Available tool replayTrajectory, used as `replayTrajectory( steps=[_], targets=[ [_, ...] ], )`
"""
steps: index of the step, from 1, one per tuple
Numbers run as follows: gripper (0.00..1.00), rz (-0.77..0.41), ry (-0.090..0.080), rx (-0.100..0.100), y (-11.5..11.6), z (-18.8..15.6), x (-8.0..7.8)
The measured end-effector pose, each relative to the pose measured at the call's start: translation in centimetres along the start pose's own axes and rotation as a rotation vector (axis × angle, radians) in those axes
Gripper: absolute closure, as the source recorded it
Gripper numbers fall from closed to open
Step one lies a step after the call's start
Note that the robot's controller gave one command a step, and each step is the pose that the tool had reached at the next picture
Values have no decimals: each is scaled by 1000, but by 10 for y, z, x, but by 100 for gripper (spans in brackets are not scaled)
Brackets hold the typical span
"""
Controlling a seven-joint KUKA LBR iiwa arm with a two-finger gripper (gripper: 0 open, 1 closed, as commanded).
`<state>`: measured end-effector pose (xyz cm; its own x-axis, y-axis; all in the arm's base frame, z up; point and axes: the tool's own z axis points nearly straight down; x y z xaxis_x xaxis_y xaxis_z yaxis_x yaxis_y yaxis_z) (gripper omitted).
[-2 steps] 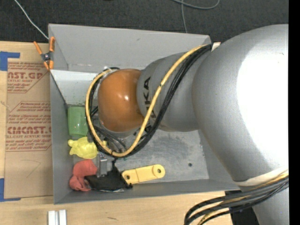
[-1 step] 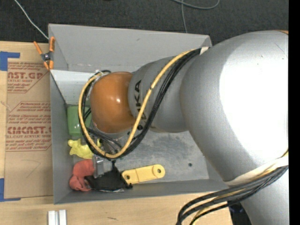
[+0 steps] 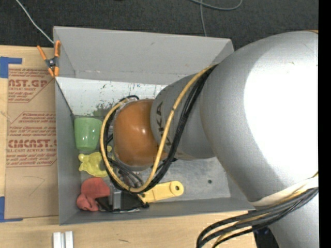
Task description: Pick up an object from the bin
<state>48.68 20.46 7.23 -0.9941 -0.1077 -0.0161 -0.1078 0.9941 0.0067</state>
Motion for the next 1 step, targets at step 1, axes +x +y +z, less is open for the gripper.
replayTrajectory(
  steps=[1],
  targets=[
    [0,-65,16,4,17,-102,-42]
  ],
)
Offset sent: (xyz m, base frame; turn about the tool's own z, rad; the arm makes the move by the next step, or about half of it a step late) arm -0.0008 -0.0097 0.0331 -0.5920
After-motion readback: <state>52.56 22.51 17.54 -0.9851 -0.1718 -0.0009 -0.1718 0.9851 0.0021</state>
